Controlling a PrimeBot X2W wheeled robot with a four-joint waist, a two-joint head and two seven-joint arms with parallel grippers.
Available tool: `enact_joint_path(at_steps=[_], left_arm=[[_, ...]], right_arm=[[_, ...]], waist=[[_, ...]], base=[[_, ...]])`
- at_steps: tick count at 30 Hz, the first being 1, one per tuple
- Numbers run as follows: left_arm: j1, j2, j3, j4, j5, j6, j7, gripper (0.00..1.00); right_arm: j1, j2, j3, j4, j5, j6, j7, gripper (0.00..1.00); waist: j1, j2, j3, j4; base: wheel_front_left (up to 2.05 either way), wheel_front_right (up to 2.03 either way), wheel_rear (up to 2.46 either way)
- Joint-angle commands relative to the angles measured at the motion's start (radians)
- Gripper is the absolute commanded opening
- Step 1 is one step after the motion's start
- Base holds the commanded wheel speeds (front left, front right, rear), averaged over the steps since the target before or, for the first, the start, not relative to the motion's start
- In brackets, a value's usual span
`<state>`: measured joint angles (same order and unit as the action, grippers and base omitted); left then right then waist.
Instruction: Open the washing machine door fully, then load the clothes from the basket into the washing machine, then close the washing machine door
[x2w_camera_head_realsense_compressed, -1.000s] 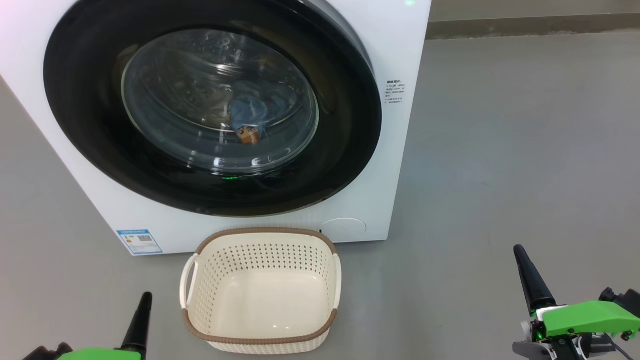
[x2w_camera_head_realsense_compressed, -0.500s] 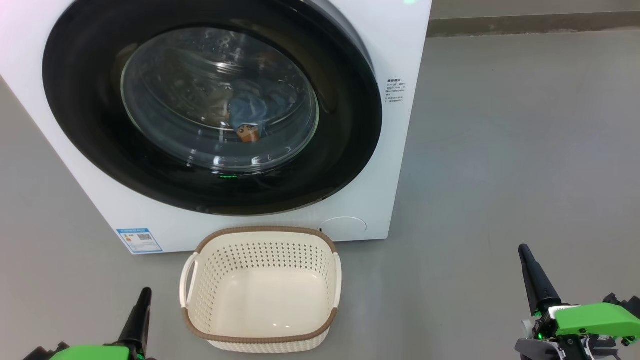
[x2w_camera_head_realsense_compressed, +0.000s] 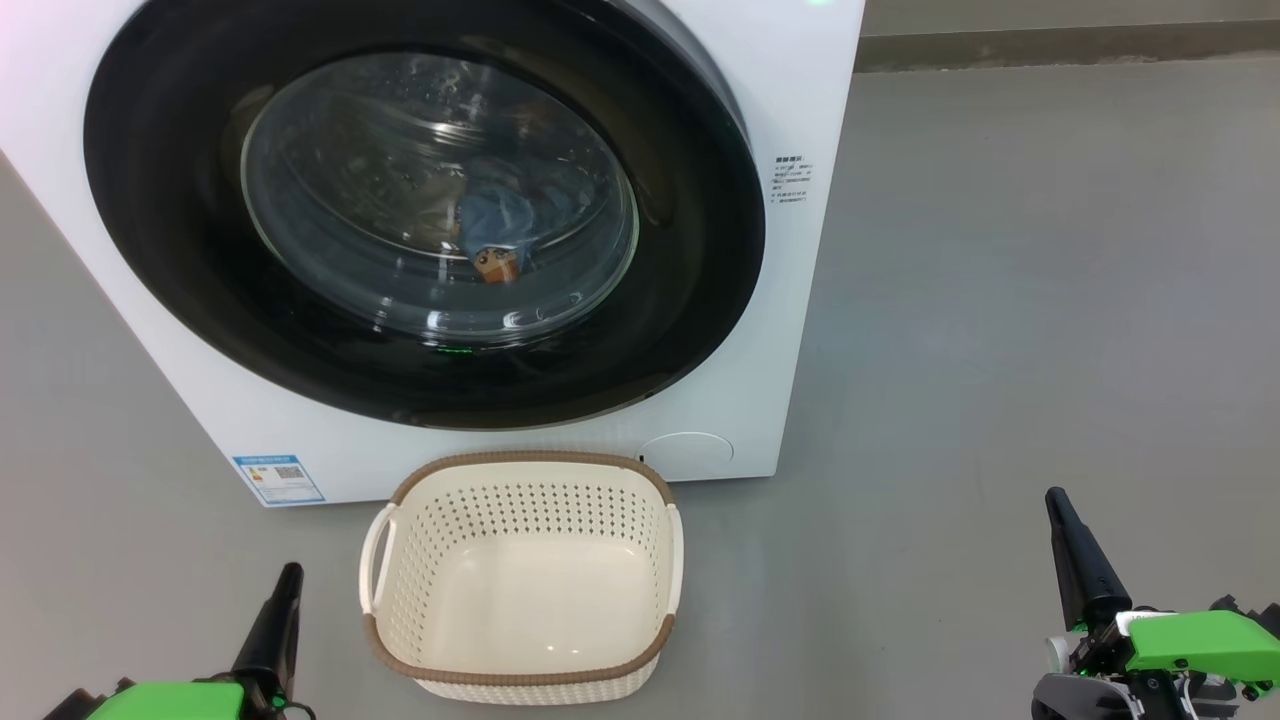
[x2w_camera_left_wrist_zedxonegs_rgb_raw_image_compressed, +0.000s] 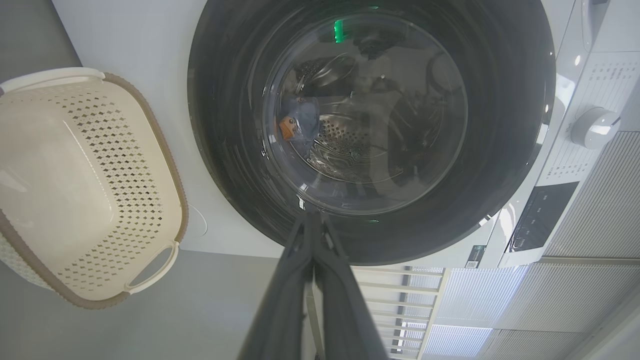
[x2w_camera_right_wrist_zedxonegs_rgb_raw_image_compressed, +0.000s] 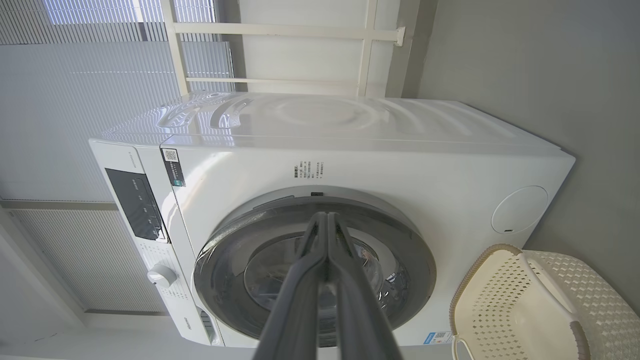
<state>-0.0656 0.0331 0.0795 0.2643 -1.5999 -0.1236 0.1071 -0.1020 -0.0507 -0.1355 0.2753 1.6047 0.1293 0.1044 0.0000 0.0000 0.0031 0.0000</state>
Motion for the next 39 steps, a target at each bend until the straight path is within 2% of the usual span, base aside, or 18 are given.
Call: enact_joint_path(at_steps=[1, 39], left_arm=[[-0.043, 0.017, 0.035, -0.019, -0.008, -0.007, 0.007, 0.0], [-0.042, 0.017, 0.035, -0.019, -0.009, -0.007, 0.006, 0.0]], right_arm=[[-0.006, -0.001, 0.022, -0.031, 0.004, 0.001, 0.008, 0.0], [-0.006, 0.0, 0.021, -0.03, 0.004, 0.001, 0.009, 0.0]], waist=[[0.0, 0.0, 0.0, 0.0], [0.0, 0.0, 0.0, 0.0]], base=[[0.0, 0.0, 0.0], [0.0, 0.0, 0.0]])
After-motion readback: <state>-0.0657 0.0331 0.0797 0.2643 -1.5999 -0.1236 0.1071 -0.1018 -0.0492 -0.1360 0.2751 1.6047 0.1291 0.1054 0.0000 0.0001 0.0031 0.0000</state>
